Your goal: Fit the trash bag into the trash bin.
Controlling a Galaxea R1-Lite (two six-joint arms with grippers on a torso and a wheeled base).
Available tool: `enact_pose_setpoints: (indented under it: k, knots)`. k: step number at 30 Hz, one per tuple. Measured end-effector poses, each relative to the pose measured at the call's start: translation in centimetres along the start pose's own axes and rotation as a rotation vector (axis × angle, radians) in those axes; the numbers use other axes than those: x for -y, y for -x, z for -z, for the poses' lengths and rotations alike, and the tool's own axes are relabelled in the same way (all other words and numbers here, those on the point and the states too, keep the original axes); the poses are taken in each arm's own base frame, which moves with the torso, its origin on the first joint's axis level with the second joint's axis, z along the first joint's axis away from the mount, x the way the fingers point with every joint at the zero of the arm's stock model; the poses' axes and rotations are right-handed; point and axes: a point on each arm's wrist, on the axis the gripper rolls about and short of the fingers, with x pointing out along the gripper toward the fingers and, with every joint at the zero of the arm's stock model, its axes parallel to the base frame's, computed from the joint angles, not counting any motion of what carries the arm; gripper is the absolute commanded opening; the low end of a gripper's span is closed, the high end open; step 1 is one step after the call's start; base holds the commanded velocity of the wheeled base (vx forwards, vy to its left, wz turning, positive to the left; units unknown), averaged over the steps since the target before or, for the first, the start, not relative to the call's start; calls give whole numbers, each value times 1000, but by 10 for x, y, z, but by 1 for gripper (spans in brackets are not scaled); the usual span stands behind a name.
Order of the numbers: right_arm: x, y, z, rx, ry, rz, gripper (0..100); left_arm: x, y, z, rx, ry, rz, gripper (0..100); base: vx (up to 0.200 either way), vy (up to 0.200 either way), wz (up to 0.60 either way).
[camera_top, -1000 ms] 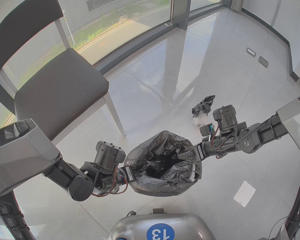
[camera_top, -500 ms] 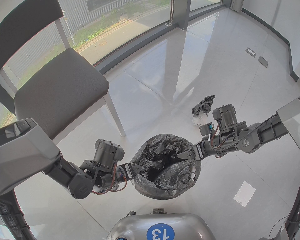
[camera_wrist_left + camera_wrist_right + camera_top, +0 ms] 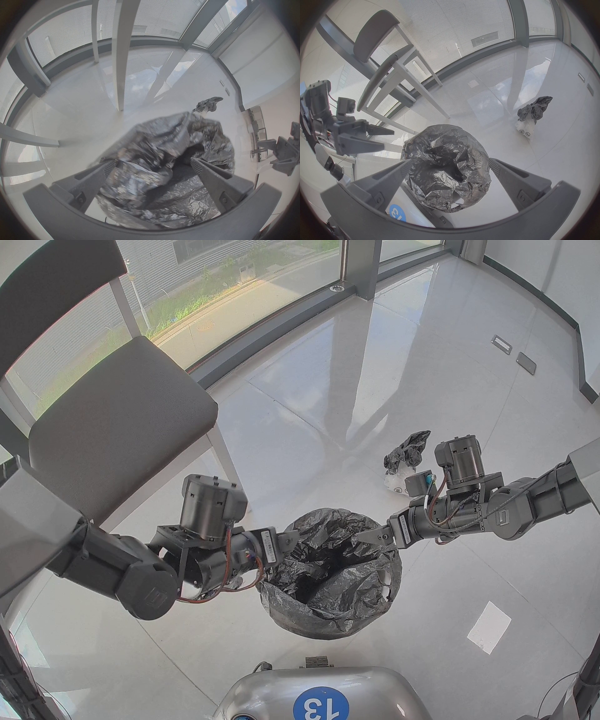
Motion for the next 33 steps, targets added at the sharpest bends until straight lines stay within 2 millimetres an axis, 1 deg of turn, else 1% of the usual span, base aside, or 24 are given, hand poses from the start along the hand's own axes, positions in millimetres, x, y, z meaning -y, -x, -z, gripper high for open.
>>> enact_pose_setpoints:
  k: [4,8,12,17,21,26,33]
  knots:
    - [-2,5,-3,15,5,0,100,24,5,-2,-19,-33,99,100,0,0,0]
    - [-3,10,-4,19,7,0,100,33,0,0,-26,-40,126,100,0,0,0]
    - [-4,15,-3,23,7,1,100,34,-16,7,-48,-43,118,100,0,0,0]
    - [-4,20,-4,27,5,4,100,35,-37,11,-58,-29,110,100,0,0,0]
    - [-5,22,-4,32,6,5,100,45,-51,18,-74,-27,128,100,0,0,0]
    - [-5,24,-4,32,5,6,100,50,-67,27,-93,-33,129,100,0,0,0]
    - [-4,24,-4,32,3,7,100,42,-83,39,-122,-48,90,100,0,0,0]
